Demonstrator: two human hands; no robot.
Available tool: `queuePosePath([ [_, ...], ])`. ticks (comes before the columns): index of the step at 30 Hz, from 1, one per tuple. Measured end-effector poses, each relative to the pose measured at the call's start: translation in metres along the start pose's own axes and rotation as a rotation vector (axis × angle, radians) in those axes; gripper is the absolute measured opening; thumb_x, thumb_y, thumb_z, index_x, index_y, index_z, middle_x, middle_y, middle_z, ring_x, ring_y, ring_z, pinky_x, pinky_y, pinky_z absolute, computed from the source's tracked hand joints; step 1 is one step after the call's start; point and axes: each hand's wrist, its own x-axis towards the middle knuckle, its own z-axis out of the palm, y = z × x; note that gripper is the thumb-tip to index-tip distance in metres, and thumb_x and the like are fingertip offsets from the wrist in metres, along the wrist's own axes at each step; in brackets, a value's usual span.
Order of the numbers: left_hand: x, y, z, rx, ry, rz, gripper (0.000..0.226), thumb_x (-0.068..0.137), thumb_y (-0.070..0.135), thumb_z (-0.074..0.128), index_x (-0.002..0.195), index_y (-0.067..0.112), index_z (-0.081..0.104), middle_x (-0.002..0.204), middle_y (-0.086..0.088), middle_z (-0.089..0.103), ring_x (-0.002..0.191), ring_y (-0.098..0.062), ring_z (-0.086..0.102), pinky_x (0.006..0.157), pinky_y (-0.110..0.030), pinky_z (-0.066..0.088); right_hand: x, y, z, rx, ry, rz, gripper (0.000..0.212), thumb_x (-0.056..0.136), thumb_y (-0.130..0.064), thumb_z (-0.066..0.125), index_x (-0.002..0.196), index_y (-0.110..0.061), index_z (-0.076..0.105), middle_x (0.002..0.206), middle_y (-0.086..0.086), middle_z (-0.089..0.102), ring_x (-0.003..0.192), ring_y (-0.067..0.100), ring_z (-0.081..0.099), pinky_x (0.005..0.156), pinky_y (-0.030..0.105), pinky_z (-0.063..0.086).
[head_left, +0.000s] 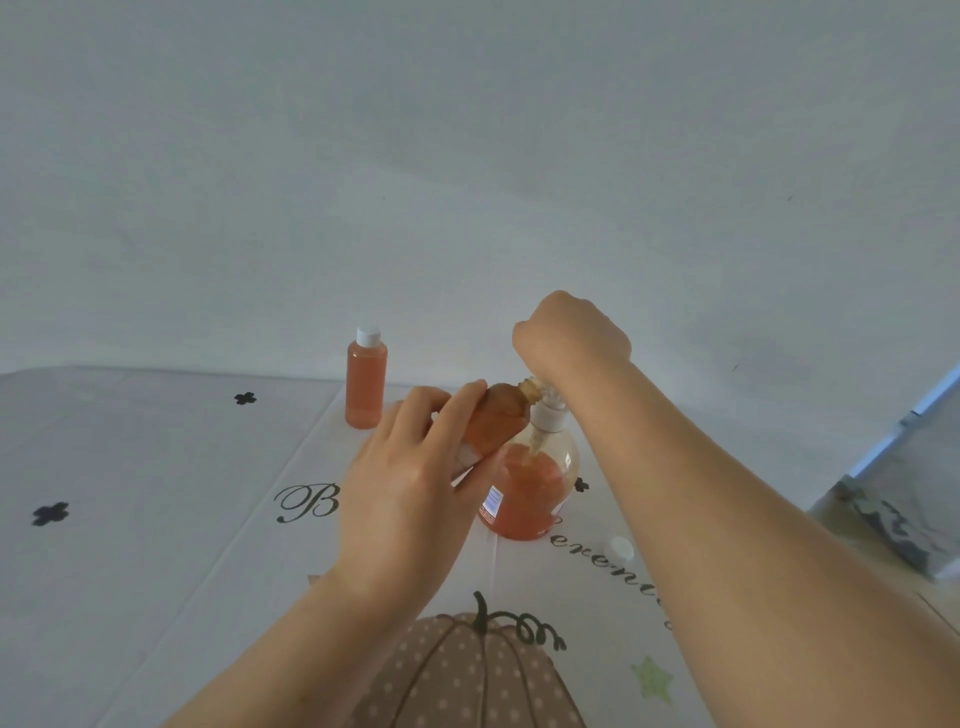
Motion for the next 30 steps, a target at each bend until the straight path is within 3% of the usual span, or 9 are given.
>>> queuePosePath([
  [6,-0.002,-0.002,0.002,0.02,-0.029,-0.026,0.042,0.079,0.027,0.078,0.118,0.019,0.064,0.096,0.004,0.059,0.082,-0.017,0.057,0.052,-0.03,0.045,0.002,0.001,0.012,0.036,-0.057,0.043,0.011,0.083,-0.013,0.048,0.075,-0.015,0.055,0.068,0.0,0.053,0.054,0.018,0.044,0.05,0.024,0.029],
  [15,-0.002,0.0,0.0,-0.02,-0.044,-0.053,0.047,0.08,0.03,0.075,0.122,0.022,0.059,0.101,0.008,0.058,0.087,-0.014,0.058,0.052,-0.033,0.051,0.004,0.001,0.003,0.091,-0.053,0.034,0.018,0.081,-0.012,0.048,0.084,-0.014,0.065,0.068,0.001,0.058,0.054,0.019,0.049,0.052,0.023,0.033],
  [25,0.001,-0.001,0.0,-0.008,-0.043,-0.061,0.048,0.077,0.032,0.075,0.122,0.022,0.061,0.1,0.008,0.059,0.086,-0.013,0.059,0.05,-0.033,0.05,0.002,0.001,0.0,0.04,-0.037,0.008,0.017,0.083,-0.011,0.047,0.066,-0.014,0.046,0.061,0.0,0.048,0.051,0.018,0.042,0.05,0.024,0.029],
  [30,0.0,-0.002,0.002,-0.006,-0.035,-0.054,0.047,0.079,0.03,0.075,0.122,0.021,0.06,0.1,0.007,0.059,0.085,-0.015,0.059,0.05,-0.035,0.05,0.004,0.0,0.004,0.044,-0.035,0.01,0.013,0.081,-0.01,0.047,0.069,-0.014,0.049,0.063,0.001,0.052,0.053,0.019,0.044,0.051,0.023,0.031],
])
